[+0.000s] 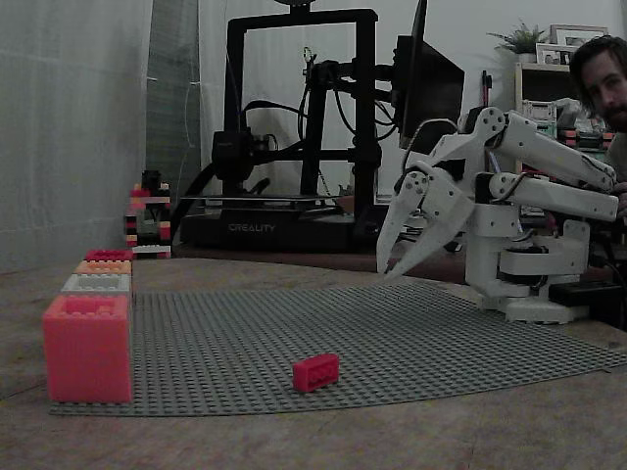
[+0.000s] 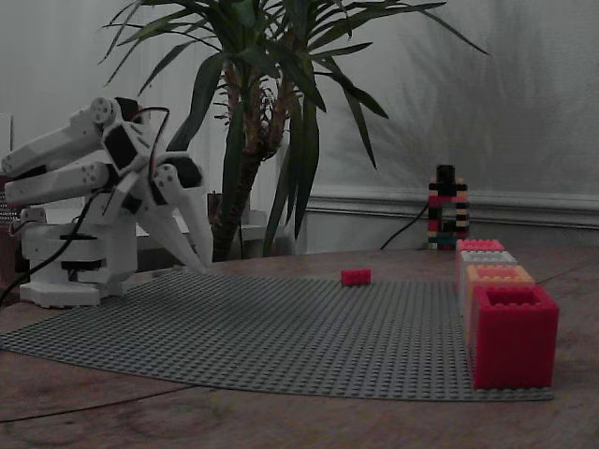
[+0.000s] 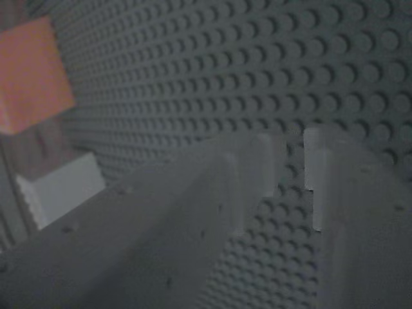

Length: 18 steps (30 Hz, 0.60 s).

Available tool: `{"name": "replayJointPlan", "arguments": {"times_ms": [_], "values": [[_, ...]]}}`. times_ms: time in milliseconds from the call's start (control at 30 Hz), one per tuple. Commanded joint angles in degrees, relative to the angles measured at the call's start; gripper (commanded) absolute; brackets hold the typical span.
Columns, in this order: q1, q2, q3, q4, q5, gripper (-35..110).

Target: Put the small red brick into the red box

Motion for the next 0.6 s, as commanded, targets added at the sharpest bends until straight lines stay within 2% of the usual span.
{"name": "replayJointPlan", "arguments": {"times_ms": [0,100,333,567], "values": [[-0.9,-5.6,-1.3,-5.6,-3.1,0],[-1.8,-16.3,-7.0,-14.2,-10.5,0],[-10.1,-41.6,-24.9,-28.0,-41.1,1],[-19.2,-66.6,-43.2,-30.1,-57.7,4]]}}
